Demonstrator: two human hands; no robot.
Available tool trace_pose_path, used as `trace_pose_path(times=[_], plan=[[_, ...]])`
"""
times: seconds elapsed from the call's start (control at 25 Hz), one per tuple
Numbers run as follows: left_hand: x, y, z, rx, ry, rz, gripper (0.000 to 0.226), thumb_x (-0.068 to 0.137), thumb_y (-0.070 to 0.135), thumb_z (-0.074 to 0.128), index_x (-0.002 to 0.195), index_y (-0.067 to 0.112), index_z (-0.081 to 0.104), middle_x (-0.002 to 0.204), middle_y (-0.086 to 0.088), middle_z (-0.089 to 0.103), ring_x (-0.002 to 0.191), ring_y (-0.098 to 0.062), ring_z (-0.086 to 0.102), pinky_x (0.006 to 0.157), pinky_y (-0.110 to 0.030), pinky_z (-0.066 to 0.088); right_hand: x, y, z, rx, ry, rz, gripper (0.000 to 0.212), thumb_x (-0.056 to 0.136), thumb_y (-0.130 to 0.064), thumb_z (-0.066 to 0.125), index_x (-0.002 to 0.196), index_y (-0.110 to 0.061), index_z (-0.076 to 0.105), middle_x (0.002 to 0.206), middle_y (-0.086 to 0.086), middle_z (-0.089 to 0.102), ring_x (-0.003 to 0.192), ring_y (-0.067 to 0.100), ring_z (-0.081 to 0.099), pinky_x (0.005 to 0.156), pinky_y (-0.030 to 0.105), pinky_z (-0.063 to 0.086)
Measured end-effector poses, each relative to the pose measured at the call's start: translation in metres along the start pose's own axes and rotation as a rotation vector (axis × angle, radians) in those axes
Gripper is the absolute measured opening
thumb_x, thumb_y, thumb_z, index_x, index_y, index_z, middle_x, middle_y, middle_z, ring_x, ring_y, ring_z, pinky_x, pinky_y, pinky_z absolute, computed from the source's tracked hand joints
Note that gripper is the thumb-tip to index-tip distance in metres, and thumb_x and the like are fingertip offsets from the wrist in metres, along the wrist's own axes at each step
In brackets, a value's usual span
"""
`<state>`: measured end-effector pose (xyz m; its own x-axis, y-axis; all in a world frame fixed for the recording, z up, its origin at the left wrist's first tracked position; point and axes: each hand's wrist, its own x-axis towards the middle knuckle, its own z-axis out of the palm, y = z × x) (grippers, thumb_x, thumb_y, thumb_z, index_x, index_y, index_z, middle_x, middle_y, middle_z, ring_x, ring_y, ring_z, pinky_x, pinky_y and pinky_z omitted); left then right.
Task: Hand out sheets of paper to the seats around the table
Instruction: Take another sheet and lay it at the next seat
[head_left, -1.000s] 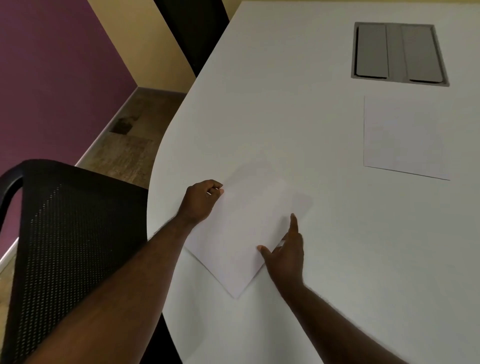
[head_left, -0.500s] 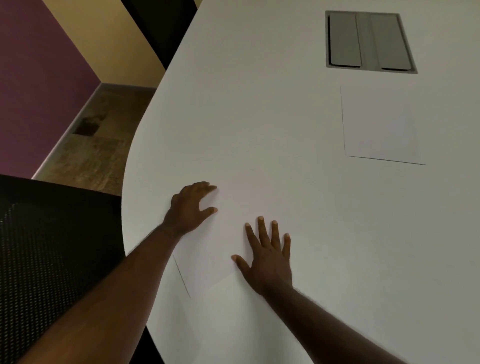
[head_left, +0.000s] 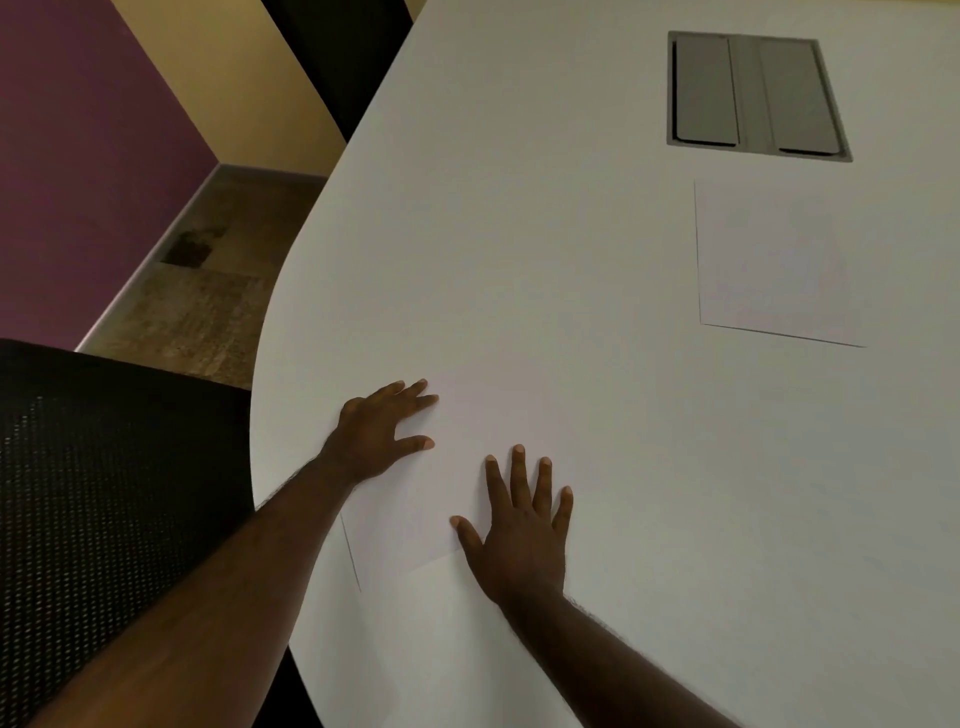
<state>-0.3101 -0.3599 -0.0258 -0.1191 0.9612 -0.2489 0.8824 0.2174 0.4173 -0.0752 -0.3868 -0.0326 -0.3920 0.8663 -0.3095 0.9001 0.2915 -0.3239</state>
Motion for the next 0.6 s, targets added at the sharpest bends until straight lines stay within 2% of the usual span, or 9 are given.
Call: trace_pose_path(times=[0.2, 0.4, 0.6], plan=[[0.0, 0.01, -0.004, -0.019, 0.013, -0.004, 0.071, 0.085, 0.053, 0.06, 0.147, 0.037, 0.028, 0.158, 0.013, 0.022, 0.147, -0.014, 0.018, 0.114, -0.045, 0.015, 0.005, -0.004, -0.02, 0.084, 0.088, 0.055, 0.085, 0.087, -0.068, 0.037, 0.152, -0.024, 0.005, 0.164, 0.004, -0.004, 0.15, 0.032, -0.006, 0.118, 0.054, 0.003], [0.009, 0.049, -0.028, -0.026, 0.178, 0.047, 0.064, 0.088, 0.055, 0.053, 0.145, 0.036, 0.033, 0.157, 0.013, 0.025, 0.146, -0.013, 0.022, 0.112, -0.043, 0.019, 0.022, 0.025, -0.07, 0.024, 0.243, 0.03, 0.083, 0.088, -0.069, 0.035, 0.152, -0.022, 0.01, 0.164, 0.004, 0.004, 0.15, 0.03, -0.001, 0.117, 0.054, 0.005], [0.033, 0.134, -0.045, -0.103, 0.338, 0.149, 0.062, 0.087, 0.051, 0.057, 0.144, 0.033, 0.038, 0.157, 0.012, 0.028, 0.143, -0.012, 0.029, 0.11, -0.043, 0.021, 0.036, 0.091, -0.137, 0.006, 0.394, 0.095, 0.08, 0.09, -0.066, 0.034, 0.152, -0.02, 0.013, 0.164, 0.003, 0.007, 0.15, 0.028, 0.0, 0.118, 0.055, 0.007]])
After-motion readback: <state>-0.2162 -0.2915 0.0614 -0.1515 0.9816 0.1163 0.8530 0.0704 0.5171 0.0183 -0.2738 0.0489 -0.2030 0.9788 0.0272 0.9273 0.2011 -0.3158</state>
